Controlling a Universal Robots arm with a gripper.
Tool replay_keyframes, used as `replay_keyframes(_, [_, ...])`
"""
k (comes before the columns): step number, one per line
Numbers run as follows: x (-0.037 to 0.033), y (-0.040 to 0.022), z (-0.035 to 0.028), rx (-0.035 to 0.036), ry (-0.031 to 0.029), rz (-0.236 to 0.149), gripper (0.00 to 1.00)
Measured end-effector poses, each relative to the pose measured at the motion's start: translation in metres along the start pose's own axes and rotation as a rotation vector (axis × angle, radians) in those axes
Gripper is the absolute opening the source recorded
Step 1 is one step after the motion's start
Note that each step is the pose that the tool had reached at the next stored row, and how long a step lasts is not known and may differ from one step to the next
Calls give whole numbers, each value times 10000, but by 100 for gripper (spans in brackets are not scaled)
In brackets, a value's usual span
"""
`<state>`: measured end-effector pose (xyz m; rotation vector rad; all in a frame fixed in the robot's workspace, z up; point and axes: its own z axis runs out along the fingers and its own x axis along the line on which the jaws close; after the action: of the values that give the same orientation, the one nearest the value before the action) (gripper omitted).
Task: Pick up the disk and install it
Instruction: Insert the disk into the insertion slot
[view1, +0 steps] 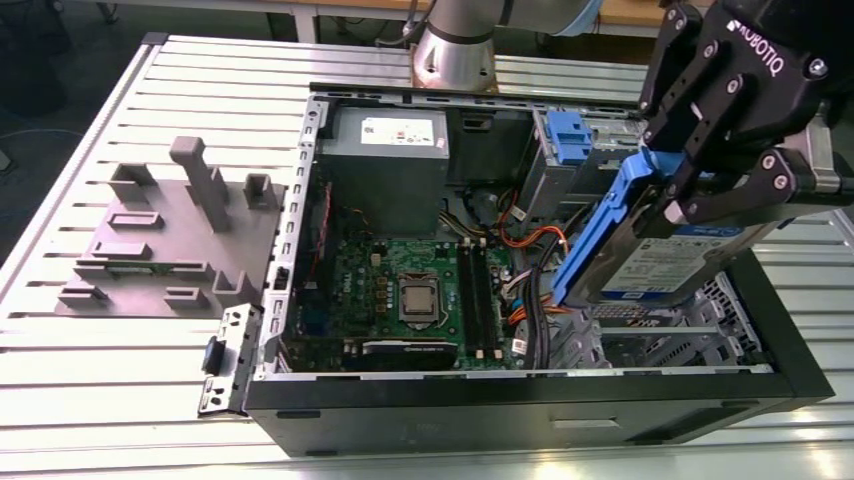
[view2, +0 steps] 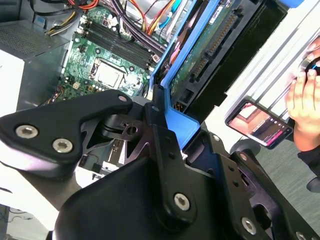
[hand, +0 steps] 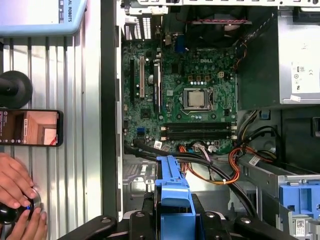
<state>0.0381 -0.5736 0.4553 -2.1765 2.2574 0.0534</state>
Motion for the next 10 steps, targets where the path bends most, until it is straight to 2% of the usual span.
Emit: replay_keyframes(10, [16,-74,33,-2,1,-51,37])
